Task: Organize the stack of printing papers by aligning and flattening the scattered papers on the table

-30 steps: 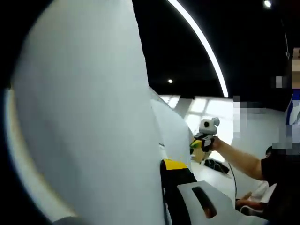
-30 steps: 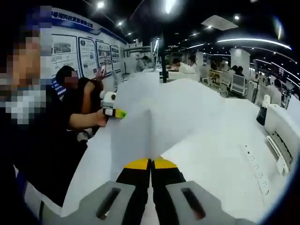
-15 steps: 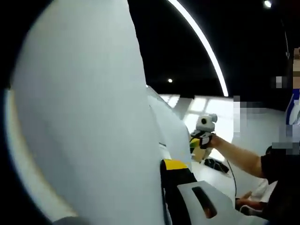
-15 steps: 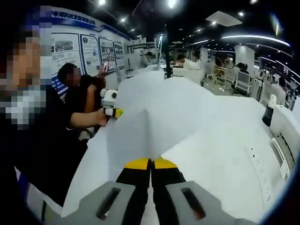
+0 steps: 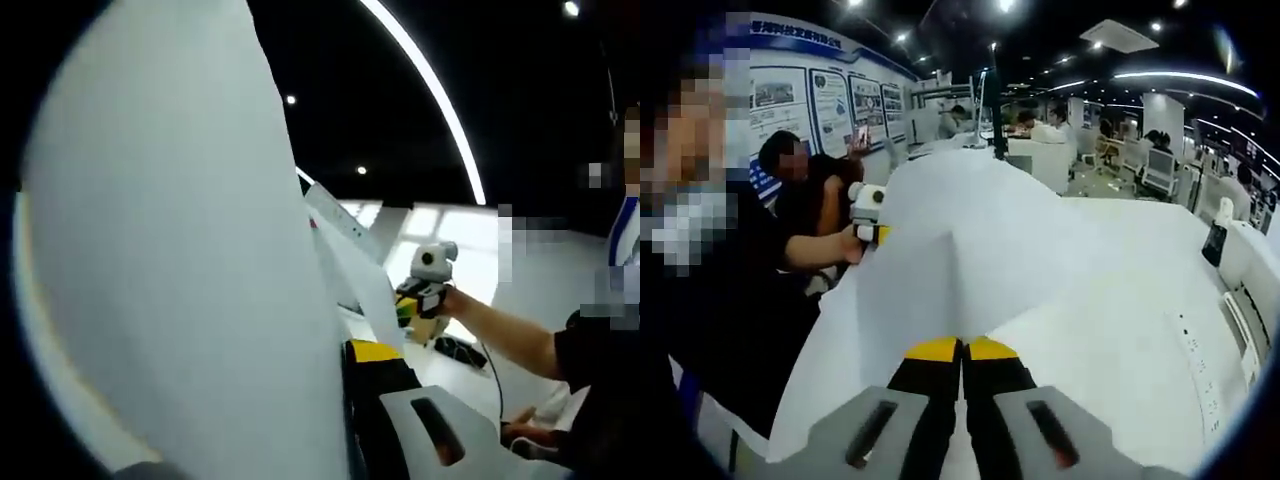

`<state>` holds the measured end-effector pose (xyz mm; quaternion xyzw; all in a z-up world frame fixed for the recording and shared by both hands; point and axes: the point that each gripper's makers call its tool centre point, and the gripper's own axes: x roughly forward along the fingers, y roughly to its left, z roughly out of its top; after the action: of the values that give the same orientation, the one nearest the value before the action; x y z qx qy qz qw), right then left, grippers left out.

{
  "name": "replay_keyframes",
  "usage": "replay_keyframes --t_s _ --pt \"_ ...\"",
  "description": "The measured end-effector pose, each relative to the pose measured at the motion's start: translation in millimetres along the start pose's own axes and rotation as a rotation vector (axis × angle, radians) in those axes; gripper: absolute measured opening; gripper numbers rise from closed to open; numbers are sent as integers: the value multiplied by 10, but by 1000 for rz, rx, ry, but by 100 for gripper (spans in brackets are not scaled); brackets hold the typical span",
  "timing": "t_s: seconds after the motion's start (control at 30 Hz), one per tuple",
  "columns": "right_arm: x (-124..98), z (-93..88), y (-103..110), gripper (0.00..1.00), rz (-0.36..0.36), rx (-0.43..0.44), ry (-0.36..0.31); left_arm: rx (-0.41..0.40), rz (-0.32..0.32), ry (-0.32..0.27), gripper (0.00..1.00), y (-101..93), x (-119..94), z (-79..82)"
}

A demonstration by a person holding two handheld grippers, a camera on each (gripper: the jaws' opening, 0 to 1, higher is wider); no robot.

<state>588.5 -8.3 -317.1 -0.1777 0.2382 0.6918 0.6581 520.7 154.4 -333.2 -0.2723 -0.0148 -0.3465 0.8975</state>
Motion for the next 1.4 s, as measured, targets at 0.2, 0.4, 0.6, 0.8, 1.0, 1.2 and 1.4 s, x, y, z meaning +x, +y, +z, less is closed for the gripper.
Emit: replay_keyframes --t_s 0.2,0.4,0.6,0.8,1.0,1.2,1.4 --pt "23 25 7 0 -4 -11 -2 0 0 -2 8 -30 -5 -7" --pt "42 35 -10 0 -5 -13 -1 3 0 -2 8 -26 -8 -9" --pt "51 15 -20 0 -7 -20 17 -3 -6 -1 8 48 -16 5" --pt "-20 -81 -90 0 -22 -17 54 -2 -5 2 8 89 -14 6" --pt "-107 -202 -195 0 -51 0 93 -6 -9 -6 9 72 -21 14" --pt "-210 -304 -265 0 -84 11 119 -8 -12 -4 9 64 -15 6" --pt "-273 -332 -335 0 -116 13 125 -8 -15 -1 9 64 -13 0"
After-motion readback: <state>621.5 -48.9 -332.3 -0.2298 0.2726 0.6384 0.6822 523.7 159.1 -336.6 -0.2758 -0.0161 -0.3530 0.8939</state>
